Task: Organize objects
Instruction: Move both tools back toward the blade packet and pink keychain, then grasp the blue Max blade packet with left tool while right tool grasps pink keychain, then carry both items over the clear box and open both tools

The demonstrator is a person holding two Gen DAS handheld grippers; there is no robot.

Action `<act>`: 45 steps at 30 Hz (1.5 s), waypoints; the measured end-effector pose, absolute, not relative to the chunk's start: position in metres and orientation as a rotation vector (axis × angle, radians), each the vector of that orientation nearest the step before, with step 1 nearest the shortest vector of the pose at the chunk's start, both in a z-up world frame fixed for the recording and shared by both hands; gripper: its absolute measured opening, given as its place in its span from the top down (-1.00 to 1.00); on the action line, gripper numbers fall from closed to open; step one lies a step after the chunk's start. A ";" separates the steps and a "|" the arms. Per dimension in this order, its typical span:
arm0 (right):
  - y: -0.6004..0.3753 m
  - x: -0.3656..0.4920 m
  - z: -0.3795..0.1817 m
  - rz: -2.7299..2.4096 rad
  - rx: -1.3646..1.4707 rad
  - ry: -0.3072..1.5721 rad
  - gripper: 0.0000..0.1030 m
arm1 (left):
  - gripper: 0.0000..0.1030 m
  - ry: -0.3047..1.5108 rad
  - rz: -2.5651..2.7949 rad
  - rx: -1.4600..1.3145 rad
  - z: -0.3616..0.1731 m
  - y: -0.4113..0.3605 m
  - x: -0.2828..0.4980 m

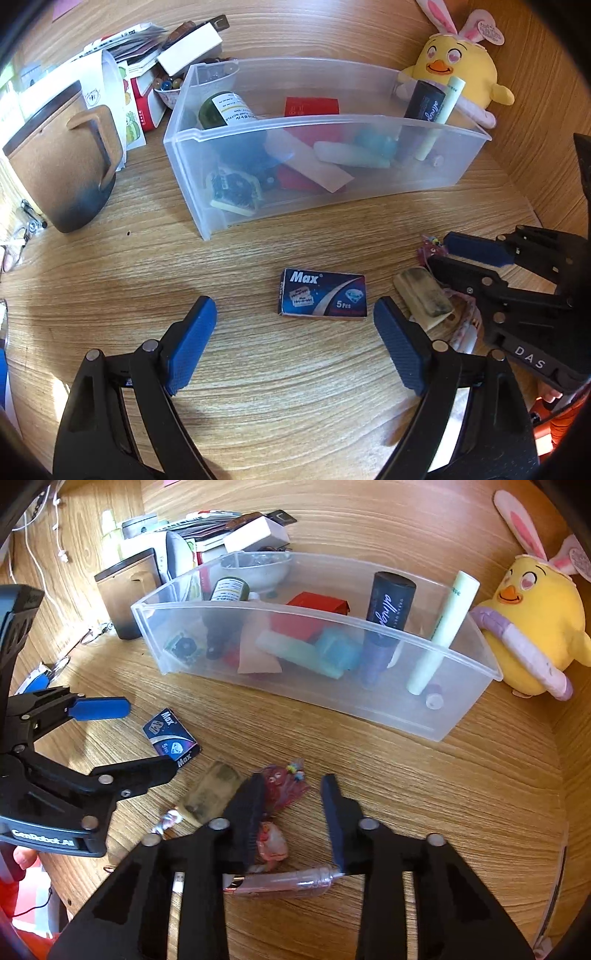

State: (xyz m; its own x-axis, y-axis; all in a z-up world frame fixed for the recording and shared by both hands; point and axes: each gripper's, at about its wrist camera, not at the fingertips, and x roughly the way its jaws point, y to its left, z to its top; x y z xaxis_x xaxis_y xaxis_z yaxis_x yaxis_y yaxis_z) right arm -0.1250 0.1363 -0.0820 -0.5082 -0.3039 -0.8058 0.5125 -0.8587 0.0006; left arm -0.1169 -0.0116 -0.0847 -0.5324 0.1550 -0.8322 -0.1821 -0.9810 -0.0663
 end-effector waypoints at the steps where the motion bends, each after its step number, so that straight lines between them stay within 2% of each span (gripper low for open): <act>1: 0.136 -0.125 -0.082 -2.355 1.188 0.331 0.57 | -0.64 0.049 2.594 -1.400 -0.085 -0.011 -0.117; 5: 0.135 -0.127 -0.083 -2.363 1.178 0.329 0.57 | -0.38 0.095 2.608 -1.388 -0.084 -0.006 -0.119; 8: 0.137 -0.130 -0.083 -2.371 1.183 0.307 0.57 | -0.09 0.112 2.608 -1.373 -0.083 -0.005 -0.119; 9: 0.138 -0.131 -0.083 -2.375 1.185 0.299 0.57 | 0.07 0.117 2.607 -1.369 -0.082 -0.005 -0.119; 10: 0.140 -0.133 -0.083 -2.380 1.189 0.283 0.57 | 0.09 0.117 2.605 -1.367 -0.081 -0.006 -0.119; 24: 0.164 -0.139 -0.054 -2.460 1.121 0.161 0.57 | 0.09 -0.043 2.653 -1.262 -0.056 -0.016 -0.118; 45: 0.167 -0.142 0.001 -2.543 0.921 0.068 0.57 | 0.09 -0.113 2.749 -1.014 0.005 -0.019 -0.125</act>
State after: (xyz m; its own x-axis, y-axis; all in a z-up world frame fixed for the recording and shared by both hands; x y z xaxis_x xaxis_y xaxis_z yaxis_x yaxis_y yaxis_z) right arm -0.1417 0.1675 0.0007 -0.6855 -0.3809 -0.6204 0.4135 -0.9051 0.0989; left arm -0.1245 -0.0192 0.0054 -0.7417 0.2207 -0.6334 -0.1680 -0.9753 -0.1431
